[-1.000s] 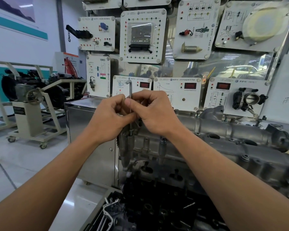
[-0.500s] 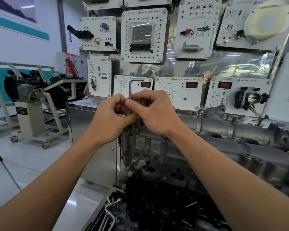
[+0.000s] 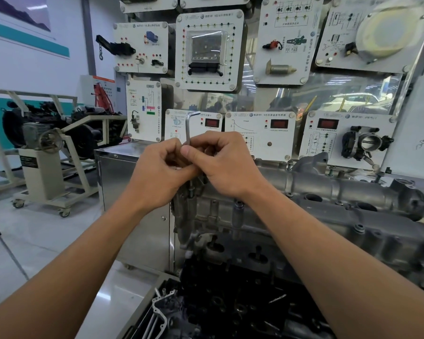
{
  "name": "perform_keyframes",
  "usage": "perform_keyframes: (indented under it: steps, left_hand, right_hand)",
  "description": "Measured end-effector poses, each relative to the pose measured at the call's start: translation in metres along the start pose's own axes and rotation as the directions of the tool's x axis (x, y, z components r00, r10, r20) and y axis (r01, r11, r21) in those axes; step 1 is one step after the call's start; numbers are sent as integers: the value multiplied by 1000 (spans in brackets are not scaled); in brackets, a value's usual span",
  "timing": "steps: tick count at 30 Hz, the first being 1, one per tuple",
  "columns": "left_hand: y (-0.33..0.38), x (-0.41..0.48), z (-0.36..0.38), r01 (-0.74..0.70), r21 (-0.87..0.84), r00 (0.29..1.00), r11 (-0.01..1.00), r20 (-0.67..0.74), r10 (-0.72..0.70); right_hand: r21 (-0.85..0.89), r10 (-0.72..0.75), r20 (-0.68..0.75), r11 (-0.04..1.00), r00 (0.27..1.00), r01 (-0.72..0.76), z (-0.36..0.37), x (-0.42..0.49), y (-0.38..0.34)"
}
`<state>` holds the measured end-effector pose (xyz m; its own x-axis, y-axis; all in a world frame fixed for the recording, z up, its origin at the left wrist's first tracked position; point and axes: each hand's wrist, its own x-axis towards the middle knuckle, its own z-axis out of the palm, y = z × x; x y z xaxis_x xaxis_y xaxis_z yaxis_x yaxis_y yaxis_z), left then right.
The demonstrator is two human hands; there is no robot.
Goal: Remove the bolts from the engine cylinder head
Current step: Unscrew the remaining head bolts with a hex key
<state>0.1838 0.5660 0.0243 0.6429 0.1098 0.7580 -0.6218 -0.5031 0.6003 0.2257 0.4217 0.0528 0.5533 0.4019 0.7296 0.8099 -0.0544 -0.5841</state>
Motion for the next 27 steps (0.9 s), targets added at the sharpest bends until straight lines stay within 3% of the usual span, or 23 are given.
perform_keyframes:
  steps: [3, 4, 8, 10, 12, 17, 22, 27]
  left_hand:
    - [-2, -7, -12, 46, -150, 977, 988, 214, -13]
    - [-2, -8, -13, 42, -157, 977, 987, 211, -8]
    - [3, -11, -1, -2, 6, 998, 1000, -65, 2]
    - [3, -9, 5, 26, 35, 992, 999, -127, -22]
    - [2, -6, 5, 54, 34, 992, 998, -114, -50]
    - [4, -8, -4, -27, -36, 995, 999, 93, 30]
    - [0, -8, 9, 18, 100, 978, 995, -206, 3]
    - [-1, -2, 12, 91, 85, 983, 992, -169, -76]
  right_hand:
    - [-6, 9, -2, 1000, 1000, -9, 0, 0, 0]
    - [-7, 10, -1, 1000, 1000, -10, 1, 0, 0]
    - [9, -7, 8, 1000, 1000, 7, 1, 0, -1]
    - [2, -6, 10, 1000, 1000, 6, 1, 0, 0]
    - [-1, 3, 10, 1000, 1000, -3, 1, 0, 1]
    - [9, 1, 13, 1000, 1000, -1, 0, 0, 2]
    - [8, 5, -22, 1000, 1000, -4, 0, 2, 4]
    - [7, -5, -14, 1000, 1000, 5, -1, 3, 5]
